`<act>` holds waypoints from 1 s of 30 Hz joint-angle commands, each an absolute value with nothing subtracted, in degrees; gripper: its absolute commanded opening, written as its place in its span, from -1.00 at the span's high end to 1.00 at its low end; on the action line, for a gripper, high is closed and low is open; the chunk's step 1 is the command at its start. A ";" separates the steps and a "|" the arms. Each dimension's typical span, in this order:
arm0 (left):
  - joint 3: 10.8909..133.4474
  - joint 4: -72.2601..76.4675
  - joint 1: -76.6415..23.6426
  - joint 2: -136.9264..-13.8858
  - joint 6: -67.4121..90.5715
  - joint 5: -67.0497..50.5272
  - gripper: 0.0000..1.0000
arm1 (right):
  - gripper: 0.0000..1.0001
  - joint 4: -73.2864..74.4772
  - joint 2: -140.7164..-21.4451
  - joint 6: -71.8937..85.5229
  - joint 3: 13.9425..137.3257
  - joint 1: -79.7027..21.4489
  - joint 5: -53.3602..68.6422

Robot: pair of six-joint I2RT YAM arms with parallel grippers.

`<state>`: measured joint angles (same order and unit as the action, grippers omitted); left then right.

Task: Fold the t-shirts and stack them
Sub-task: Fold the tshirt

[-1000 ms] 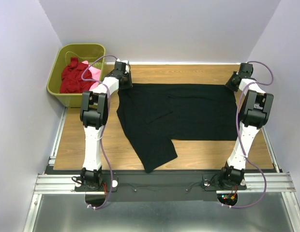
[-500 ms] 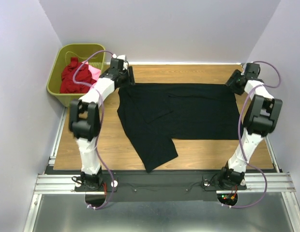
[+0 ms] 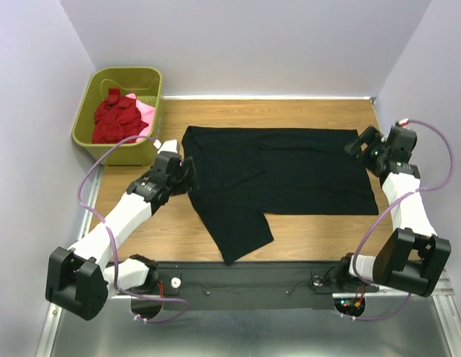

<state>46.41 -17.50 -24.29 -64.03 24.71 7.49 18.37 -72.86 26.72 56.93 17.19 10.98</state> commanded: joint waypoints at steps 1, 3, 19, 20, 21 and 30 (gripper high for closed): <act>41.32 -19.61 -24.70 -59.95 27.77 5.74 -0.55 | -0.86 18.98 -69.00 29.09 52.04 17.40 11.69; 39.74 -19.16 -24.96 -60.11 29.08 5.27 -0.43 | -0.84 19.07 -68.29 28.92 50.11 17.40 12.04; 44.99 -18.54 -27.24 -79.19 31.11 1.93 -0.05 | -0.81 19.25 -67.67 29.00 49.39 17.05 10.02; 45.35 -18.63 -27.86 -79.89 31.55 2.02 -0.04 | -0.81 19.25 -67.94 28.83 49.57 16.88 9.93; 46.05 -18.55 -28.12 -80.15 31.73 2.11 -0.04 | -0.81 19.25 -68.11 28.74 49.66 16.88 9.93; 47.90 -21.26 -28.83 -86.13 33.31 4.13 0.23 | -0.81 19.60 -69.69 28.13 50.10 16.70 9.23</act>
